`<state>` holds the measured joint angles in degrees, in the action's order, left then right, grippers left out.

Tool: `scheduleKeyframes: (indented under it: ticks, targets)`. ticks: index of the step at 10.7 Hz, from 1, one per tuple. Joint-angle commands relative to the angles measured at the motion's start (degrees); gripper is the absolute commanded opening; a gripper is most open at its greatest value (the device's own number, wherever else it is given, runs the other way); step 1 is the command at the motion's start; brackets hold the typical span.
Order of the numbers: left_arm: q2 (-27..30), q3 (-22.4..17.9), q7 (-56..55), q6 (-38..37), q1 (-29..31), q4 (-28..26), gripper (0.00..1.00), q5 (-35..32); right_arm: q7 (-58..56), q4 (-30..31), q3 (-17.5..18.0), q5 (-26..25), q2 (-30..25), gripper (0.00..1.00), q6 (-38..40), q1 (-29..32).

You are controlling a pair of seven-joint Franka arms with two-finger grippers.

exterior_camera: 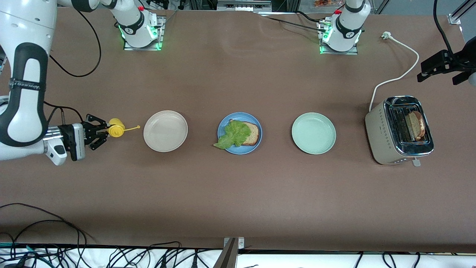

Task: Make sandwich in blue plate with both arms
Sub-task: 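Lift the mustard bottle and carry it over the blue plate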

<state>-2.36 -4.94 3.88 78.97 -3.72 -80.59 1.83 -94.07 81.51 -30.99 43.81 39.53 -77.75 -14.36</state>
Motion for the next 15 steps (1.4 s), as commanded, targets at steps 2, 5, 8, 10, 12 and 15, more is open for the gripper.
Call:
scheduleKeyframes:
  ticks: [2,5,8,10,12,15]
  targets:
    - [-0.7,0.2,0.0,-0.1,0.0,1.7,1.00,-1.7,16.3,-7.2,-0.6,-9.6,0.4,0.19,-1.2,-9.4]
    - [-0.7,0.2,0.0,0.6,0.0,1.7,1.00,-1.7,26.9,-8.6,-0.6,-11.8,0.4,0.20,-6.8,-16.5]
    - [-0.8,0.3,0.0,1.0,-0.1,1.7,1.00,-1.7,38.7,-8.7,-0.6,-19.3,0.5,0.20,-15.1,-25.9]
    - [-0.8,0.3,0.0,1.0,-0.1,1.7,1.00,-1.7,45.8,-8.7,-0.3,-25.8,0.5,0.20,-17.9,-31.8]
    - [-0.7,0.3,0.0,1.0,-0.1,1.6,1.00,-1.7,51.5,-8.6,0.0,-33.6,1.1,0.20,-21.5,-37.4]
    - [-0.8,0.4,-0.2,1.0,-0.1,1.6,1.00,-1.7,61.6,-8.6,0.0,-46.7,2.6,0.20,-21.5,-45.9]
